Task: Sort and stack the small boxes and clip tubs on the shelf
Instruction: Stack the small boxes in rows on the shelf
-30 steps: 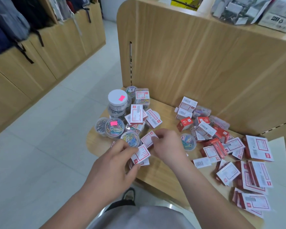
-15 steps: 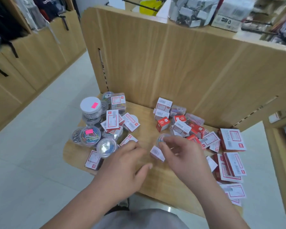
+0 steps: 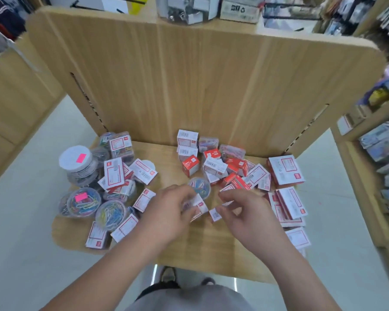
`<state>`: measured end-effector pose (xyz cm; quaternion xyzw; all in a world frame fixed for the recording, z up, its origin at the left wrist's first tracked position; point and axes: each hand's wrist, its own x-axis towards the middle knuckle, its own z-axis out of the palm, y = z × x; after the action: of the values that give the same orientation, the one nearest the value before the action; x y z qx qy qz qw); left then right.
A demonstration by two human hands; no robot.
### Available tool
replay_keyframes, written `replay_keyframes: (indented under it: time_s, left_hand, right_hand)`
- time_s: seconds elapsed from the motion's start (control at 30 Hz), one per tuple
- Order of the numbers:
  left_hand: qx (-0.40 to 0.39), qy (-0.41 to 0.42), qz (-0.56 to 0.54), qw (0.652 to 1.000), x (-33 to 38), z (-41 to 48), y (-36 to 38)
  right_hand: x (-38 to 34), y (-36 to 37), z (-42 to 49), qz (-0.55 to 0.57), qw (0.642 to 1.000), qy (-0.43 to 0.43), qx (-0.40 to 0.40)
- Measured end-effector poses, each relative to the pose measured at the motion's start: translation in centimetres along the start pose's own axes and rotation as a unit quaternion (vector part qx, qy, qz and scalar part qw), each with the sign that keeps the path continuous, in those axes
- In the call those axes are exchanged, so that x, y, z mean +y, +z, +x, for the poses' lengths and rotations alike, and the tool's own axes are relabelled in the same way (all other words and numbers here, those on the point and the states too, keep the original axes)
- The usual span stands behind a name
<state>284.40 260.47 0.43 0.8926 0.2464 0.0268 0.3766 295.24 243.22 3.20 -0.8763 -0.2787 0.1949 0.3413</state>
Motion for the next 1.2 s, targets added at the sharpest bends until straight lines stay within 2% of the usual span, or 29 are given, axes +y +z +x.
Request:
replay_keyframes:
  time_s: [0.07, 0.13, 0.3, 0.37, 0.43, 0.53, 0.57, 0.63, 0.7, 0.8, 0.87, 0.93, 1.03, 1.13, 1.2]
  left_hand:
    - [0.017, -0.049, -0.154, 0.987, 0.3, -0.4, -1.2]
    - [0.007, -0.071, -0.249, 0.966, 1.0, -0.9, -2.7]
    - [0.007, -0.072, -0.28, 0.957, 1.1, -2.0, -4.5]
    - [-0.006, -0.072, -0.247, 0.966, 0.4, -2.3, -5.0]
    - [-0.005, -0.061, -0.187, 0.98, -0.7, -2.5, -5.7]
    - [0.132, -0.047, -0.033, 0.99, -2.5, -3.2, -7.6]
    - [0.17, -0.039, -0.014, 0.984, -2.7, -3.5, -8.2]
    - [0.194, -0.044, -0.025, 0.98, -2.7, -4.0, -9.0]
    - [0.185, -0.034, -0.026, 0.982, -2.9, -4.3, -9.1]
    - [0.178, -0.005, 0.013, 0.984, -3.2, -4.6, -8.6]
    - [0.163, 0.015, 0.04, 0.986, -2.7, -4.2, -8.4]
    - [0.122, 0.053, 0.087, 0.987, -1.9, -3.0, -7.4]
    - [0.014, 0.129, 0.163, 0.978, 0.1, 0.4, -4.6]
    - [-0.085, 0.149, 0.25, 0.953, 2.1, 3.1, -1.7]
    - [-0.096, 0.155, 0.32, 0.93, 2.2, 3.6, -0.7]
  right_hand:
    - [-0.5, 0.1, 0.2, 0.077, 0.997, -0.011, 0.001]
    - [-1.5, 0.3, 0.5, 0.163, 0.986, -0.009, -0.029]
    - [-3.3, 1.7, 1.0, 0.324, 0.942, 0.011, -0.089]
    - [-4.1, 2.6, 1.2, 0.365, 0.926, 0.039, -0.086]
    - [-4.8, 4.0, 1.4, 0.365, 0.925, 0.067, -0.08]
    - [-5.3, 6.8, 2.3, 0.309, 0.945, 0.086, -0.069]
    - [-5.5, 7.7, 2.7, 0.294, 0.949, 0.092, -0.065]
    - [-6.2, 9.5, 3.5, 0.289, 0.95, 0.104, -0.063]
    - [-6.8, 11.0, 4.2, 0.285, 0.952, 0.085, -0.073]
    - [-7.2, 10.9, 4.1, 0.144, 0.988, 0.017, -0.05]
    - [-6.5, 9.4, 3.5, 0.12, 0.993, 0.008, -0.018]
    - [-5.6, 7.4, 2.8, 0.14, 0.99, 0.009, 0.006]
    - [-4.1, 4.1, 2.1, 0.119, 0.992, -0.004, 0.046]
    - [-3.1, 1.9, 1.8, 0.082, 0.994, -0.013, 0.072]
    - [-2.6, 1.3, 1.8, 0.074, 0.995, -0.002, 0.068]
